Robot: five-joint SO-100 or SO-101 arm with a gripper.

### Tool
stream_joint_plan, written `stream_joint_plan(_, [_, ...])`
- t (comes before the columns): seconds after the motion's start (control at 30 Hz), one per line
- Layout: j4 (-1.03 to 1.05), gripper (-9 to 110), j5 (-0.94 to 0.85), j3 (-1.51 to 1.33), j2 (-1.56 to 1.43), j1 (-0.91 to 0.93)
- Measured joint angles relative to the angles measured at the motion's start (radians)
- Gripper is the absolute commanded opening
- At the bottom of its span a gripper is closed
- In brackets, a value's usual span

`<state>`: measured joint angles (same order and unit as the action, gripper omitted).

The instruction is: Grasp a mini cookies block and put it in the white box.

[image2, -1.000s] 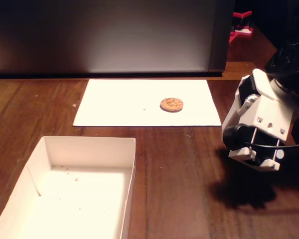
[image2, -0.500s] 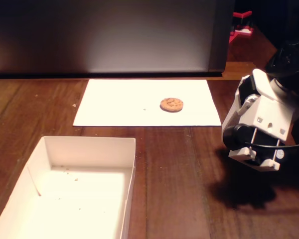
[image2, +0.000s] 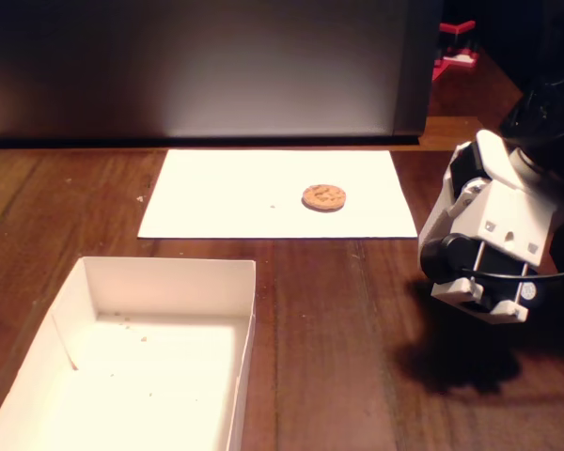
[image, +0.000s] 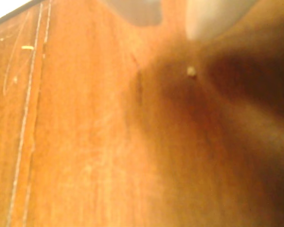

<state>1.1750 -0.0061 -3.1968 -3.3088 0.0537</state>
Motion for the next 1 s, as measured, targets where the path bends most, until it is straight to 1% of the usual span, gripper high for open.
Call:
stream_joint_plan(0.07, [-0.012,0,-0.035,-0.008,0.000,0.000])
stream_joint_plan(0.23, [-0.117,0,-0.348,-0.034,0.000,0.000])
stream_joint_plan(0.33, [-0.161,0,-0.445,-0.038,0.000,0.000])
stream_joint_plan(0.57, [-0.311,0,-0.411,-0.043,0.000,0.000])
stream_joint_plan(0.7, [-0.364,0,-0.365,-0.043,0.000,0.000])
stream_joint_plan(1.0, [-0.387,0,-0.262,-0.043,0.000,0.002])
